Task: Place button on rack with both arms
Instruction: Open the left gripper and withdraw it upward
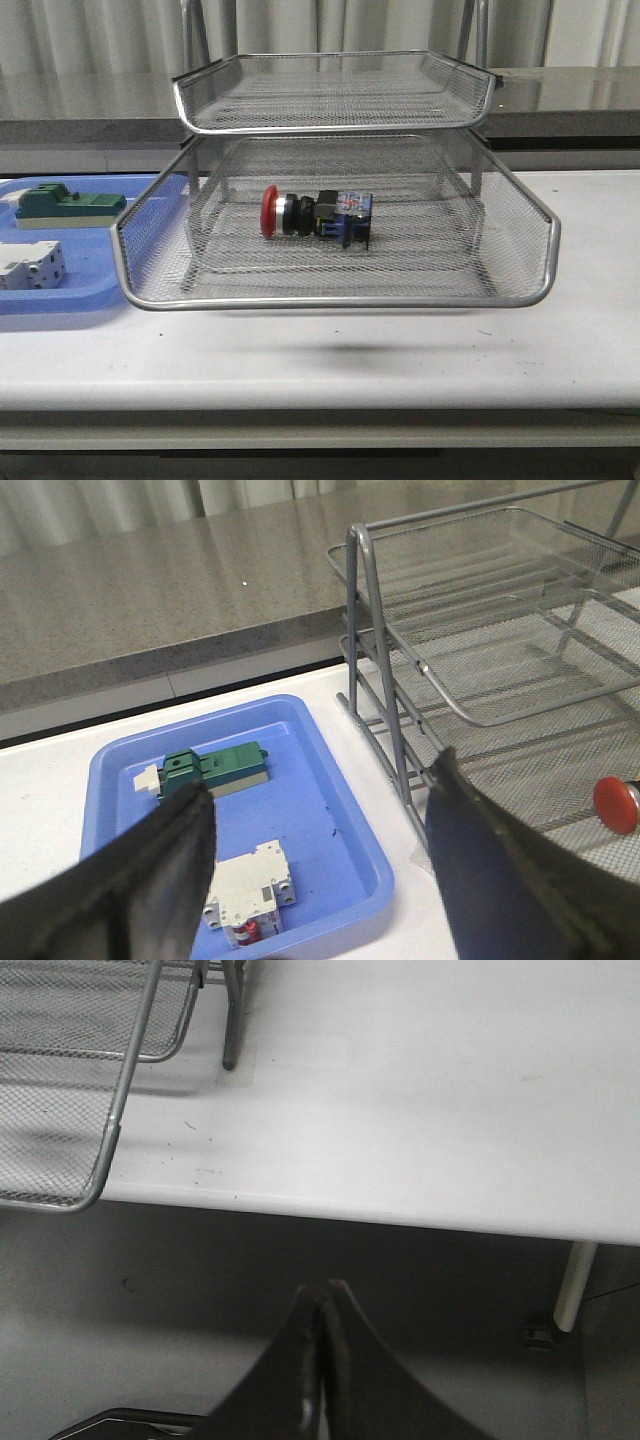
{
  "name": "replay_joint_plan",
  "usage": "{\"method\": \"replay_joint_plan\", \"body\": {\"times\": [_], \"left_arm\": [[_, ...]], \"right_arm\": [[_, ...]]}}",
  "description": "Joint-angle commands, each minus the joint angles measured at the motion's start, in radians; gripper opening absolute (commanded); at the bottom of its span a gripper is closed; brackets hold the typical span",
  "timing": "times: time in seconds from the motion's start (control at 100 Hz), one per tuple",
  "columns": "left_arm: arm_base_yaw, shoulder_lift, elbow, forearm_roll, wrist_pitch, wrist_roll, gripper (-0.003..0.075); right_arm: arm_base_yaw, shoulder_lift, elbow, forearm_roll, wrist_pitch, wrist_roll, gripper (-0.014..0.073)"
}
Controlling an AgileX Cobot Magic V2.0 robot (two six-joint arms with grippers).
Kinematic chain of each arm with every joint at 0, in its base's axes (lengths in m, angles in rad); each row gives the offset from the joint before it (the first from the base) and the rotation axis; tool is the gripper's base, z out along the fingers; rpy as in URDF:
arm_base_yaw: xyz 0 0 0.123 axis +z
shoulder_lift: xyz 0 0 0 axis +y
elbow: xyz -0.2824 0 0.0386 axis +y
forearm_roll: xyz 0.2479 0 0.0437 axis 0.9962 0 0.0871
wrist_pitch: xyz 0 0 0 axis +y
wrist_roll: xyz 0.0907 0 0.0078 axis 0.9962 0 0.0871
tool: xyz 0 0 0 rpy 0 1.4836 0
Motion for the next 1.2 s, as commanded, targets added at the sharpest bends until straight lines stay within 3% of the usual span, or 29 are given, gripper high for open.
{"method": "replay_joint_plan", "body": {"times": [0.0,0.32,0.69,0.83,1.02,1.19], "left_arm": [[0.003,-0.072,0.053,-0.024,-0.138,-0.007,0.0439],[0.003,-0.210,0.296,-0.026,-0.431,-0.007,0.0439],[0.003,-0.210,0.304,-0.026,-0.444,-0.007,0.0425],[0.003,-0.210,0.304,-0.026,-0.444,-0.007,0.0286],[0.003,-0.210,0.304,-0.026,-0.444,-0.007,0.0001],[0.003,-0.210,0.304,-0.026,-0.444,-0.007,-0.0020]], "right_arm": [[-0.006,0.000,-0.032,-0.006,-0.055,-0.001,-0.0071],[-0.006,0.000,-0.032,-0.006,-0.055,-0.001,-0.0071],[-0.006,0.000,-0.032,-0.006,-0.055,-0.001,-0.0071],[-0.006,0.000,-0.032,-0.006,-0.055,-0.001,-0.0071],[-0.006,0.000,-0.032,-0.006,-0.055,-0.001,-0.0071],[-0.006,0.000,-0.032,-0.006,-0.055,-0.001,-0.0071]]}}
